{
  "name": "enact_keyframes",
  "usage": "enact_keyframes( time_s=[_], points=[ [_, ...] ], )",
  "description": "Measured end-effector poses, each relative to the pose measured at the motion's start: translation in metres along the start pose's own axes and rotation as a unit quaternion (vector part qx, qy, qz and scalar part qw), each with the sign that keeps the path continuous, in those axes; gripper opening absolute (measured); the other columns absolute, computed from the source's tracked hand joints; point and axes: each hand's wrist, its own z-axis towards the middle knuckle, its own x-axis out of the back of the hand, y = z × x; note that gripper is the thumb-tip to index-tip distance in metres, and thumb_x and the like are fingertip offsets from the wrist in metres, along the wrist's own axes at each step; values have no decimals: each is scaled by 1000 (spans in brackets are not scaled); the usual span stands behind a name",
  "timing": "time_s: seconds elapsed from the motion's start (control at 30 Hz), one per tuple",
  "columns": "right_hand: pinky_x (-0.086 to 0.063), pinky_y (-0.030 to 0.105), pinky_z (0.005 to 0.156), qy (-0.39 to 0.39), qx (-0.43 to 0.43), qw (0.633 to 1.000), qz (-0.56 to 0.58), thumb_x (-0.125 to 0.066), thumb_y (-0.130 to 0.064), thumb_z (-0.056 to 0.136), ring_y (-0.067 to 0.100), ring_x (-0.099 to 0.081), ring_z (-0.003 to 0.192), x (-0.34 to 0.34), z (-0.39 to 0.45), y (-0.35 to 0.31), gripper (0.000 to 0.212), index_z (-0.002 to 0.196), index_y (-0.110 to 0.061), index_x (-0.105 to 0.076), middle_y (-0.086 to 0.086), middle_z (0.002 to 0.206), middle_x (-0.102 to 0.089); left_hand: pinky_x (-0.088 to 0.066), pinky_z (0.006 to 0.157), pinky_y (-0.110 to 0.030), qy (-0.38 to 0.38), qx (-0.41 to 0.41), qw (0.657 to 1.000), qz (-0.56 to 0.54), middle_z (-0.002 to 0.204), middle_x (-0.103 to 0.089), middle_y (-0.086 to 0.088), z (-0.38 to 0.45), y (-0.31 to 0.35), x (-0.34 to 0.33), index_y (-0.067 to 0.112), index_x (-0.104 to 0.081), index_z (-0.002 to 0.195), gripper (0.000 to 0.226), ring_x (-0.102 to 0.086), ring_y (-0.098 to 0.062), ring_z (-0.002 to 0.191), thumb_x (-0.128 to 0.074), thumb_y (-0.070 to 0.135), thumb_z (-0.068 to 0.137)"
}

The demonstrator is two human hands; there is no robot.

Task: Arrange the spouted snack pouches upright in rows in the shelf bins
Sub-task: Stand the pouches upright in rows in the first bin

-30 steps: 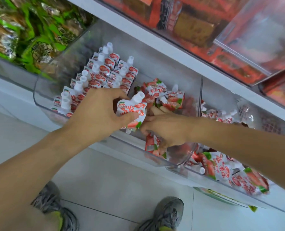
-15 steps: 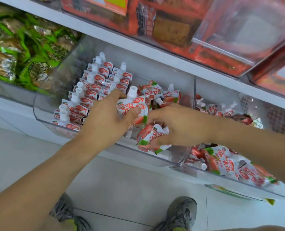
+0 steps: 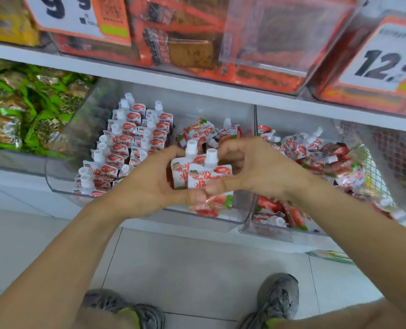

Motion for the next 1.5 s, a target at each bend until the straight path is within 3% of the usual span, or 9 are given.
enact_keyframes(
  time_s=[0.13,0.43,0.7,0.9,1.07,1.17,1.27,1.37,1.5],
  points=[
    [-54,30,88,-73,25,996,-48,-94,-25,57,4,-67,95,-3,-5,4,48,96,-27,-66,-14,97,-71,-52,69,-16,-23,-16,999,-27,90,-75,6,1,-5,-1,20,-63,105,51,-71,-7,84,-85,8,61],
    [-50,34,76,7,135,896,-424,-85,-46,64,24,-61,92,-16,8,17,70,120,-32,-45,1,118,-48,-54,79,-29,-22,-81,995,45,98,-69,5,26,-20,0,20,-57,101,59,-67,-13,92,-92,8,55],
    [-17,36,111,-120,119,829,-533,-44,-51,95,9,-53,104,-2,-10,28,30,106,-32,-65,-16,106,-62,-46,102,-35,-173,8,974,144,115,-66,15,38,-45,-2,27,-61,110,49,-59,1,113,-86,30,68],
    [-29,44,114,32,173,852,-493,-62,-43,90,21,-53,118,-8,-20,41,28,105,-22,-72,-3,106,-66,-47,95,-20,-224,45,940,253,111,-61,27,41,-31,12,39,-59,122,53,-58,10,101,-81,28,76],
    [-35,31,110,324,172,873,-322,-77,-25,81,26,-39,131,-29,-47,61,26,101,-10,-70,15,131,-48,-50,95,-27,-209,61,943,252,121,-62,18,42,-29,6,43,-58,125,48,-59,5,99,-73,23,83],
    [-33,7,99,349,96,907,-213,-81,-21,75,0,-39,118,-47,-56,73,39,110,-12,-64,8,124,-43,-52,94,-32,-202,62,944,253,122,-64,14,44,-36,-5,41,-56,126,45,-60,2,95,-70,24,87],
    [-36,19,98,381,173,866,-275,-78,-14,78,21,-49,113,-45,-54,72,24,99,-7,-71,8,121,-47,-49,95,-25,-211,54,944,247,122,-61,17,42,-41,-8,43,-55,127,43,-58,0,108,-63,19,92],
    [-49,30,85,260,249,874,-326,-71,-19,86,26,-60,100,-41,-41,52,22,104,-7,-70,6,108,-61,-42,94,-15,-245,19,941,231,119,-59,21,42,-35,-14,45,-57,122,39,-55,4,110,-56,16,96],
    [-52,36,63,40,114,848,-516,-56,-48,92,25,-64,81,-40,-22,27,43,121,-17,-59,2,92,-66,-46,96,-26,-324,40,925,194,114,-65,20,48,-25,-2,44,-58,116,37,-60,1,108,-52,13,97]
  ],
)
